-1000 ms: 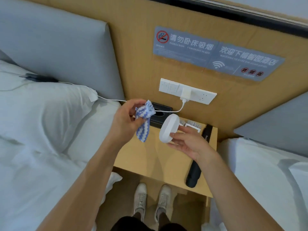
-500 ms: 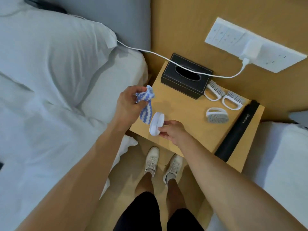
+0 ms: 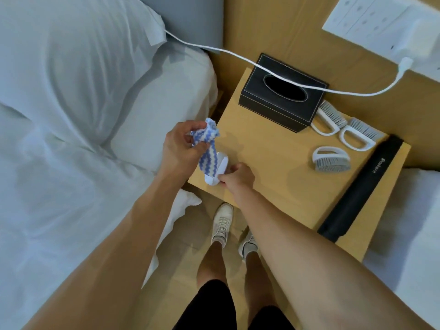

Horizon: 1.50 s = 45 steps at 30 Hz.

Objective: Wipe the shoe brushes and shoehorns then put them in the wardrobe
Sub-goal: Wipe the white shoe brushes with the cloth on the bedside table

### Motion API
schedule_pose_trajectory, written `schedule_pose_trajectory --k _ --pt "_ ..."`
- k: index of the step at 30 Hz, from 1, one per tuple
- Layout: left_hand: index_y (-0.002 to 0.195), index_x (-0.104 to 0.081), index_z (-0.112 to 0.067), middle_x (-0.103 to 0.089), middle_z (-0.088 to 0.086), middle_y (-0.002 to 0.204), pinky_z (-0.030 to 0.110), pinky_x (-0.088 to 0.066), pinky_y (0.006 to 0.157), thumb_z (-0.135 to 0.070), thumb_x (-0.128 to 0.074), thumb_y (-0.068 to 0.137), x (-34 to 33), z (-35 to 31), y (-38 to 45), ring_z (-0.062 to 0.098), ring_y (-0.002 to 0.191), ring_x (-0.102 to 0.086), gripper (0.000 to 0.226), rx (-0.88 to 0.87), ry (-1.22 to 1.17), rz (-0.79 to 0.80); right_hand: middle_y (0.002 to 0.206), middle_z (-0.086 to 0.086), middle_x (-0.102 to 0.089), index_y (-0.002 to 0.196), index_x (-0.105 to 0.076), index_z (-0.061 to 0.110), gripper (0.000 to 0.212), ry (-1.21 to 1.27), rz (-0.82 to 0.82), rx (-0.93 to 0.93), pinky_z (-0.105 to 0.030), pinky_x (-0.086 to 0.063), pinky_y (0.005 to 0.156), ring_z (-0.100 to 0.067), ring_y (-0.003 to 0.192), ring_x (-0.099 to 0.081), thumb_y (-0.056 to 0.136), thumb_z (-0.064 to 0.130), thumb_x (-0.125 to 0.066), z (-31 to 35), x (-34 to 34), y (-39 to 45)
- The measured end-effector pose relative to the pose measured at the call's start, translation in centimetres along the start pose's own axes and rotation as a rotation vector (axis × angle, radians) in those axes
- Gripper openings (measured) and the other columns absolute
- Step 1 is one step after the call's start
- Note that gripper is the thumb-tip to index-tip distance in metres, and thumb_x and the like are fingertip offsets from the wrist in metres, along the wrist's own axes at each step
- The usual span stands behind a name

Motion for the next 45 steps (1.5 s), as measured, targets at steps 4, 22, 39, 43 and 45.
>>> schedule_pose_trajectory --k 4,22,39,43,45 --pt "0.119 -0.064 -0.017 -0.062 0.001 0.115 0.017 -0.051 0.068 -0.013 -0.062 0.09 -0.2 -0.5 0.1 0.012 0.095 -0.063 0.029 0.005 -0.037 0.008 0.119 -0.015 -0.065 0.118 -0.058 0.006 0.044 -0.027 -0.105 -0.084 -0.041 -0.057 0.089 -0.033 0.106 -0.067 0.08 0.016 -0.076 -1.0 4.5 0.4" --pt "0.11 -0.067 -0.028 -0.068 -0.004 0.109 0.039 -0.06 0.08 -0.011 -0.07 0.082 -6.6 -1.7 0.1 0.015 0.096 -0.067 0.032 -0.033 -0.129 0.118 0.139 -0.019 -0.042 0.142 -0.029 0.019 0.078 0.083 -0.55 -0.334 -0.051 -0.061 0.068 -0.041 0.111 -0.056 0.084 0.056 -0.067 -2.0 26.5 6.3" --pt "0.097 -0.064 -0.044 -0.068 -0.018 0.093 0.027 -0.056 0.073 -0.014 -0.068 0.086 -6.4 -12.4 -4.1 0.007 0.085 -0.064 0.032 -0.167 -0.177 0.212 0.132 -0.016 -0.056 0.118 -0.055 0.014 0.028 0.699 -0.079 -0.042 -0.049 -0.058 0.075 -0.033 0.119 -0.057 0.094 0.0 -0.059 0.3 27.3 -4.0" --pt "0.098 -0.067 -0.038 -0.07 -0.011 0.095 0.029 -0.056 0.074 -0.011 -0.067 0.088 -5.7 -18.1 -6.4 0.013 0.087 -0.065 0.029 -0.241 -0.238 0.268 0.128 -0.014 -0.061 0.115 -0.061 0.018 0.028 0.705 0.061 0.111 -0.05 -0.058 0.082 -0.032 0.116 -0.061 0.095 -0.002 -0.057 2.7 29.9 -10.0" --pt "0.1 -0.068 -0.034 -0.071 -0.006 0.093 0.034 -0.057 0.078 -0.009 -0.067 0.088 -5.1 -21.5 -7.7 0.018 0.088 -0.066 0.027 -0.294 -0.278 0.299 0.13 -0.013 -0.062 0.131 -0.057 0.015 0.041 0.708 0.119 0.197 -0.045 -0.06 0.077 -0.032 0.117 -0.061 0.094 -0.002 -0.058 3.9 31.2 -13.2"
Point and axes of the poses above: each hand's wrist, its own y-axis towards the middle knuckle, its own x-axis out of the back of the hand, z = x × y, the point moved 8 cm from there along y, towards the middle knuckle
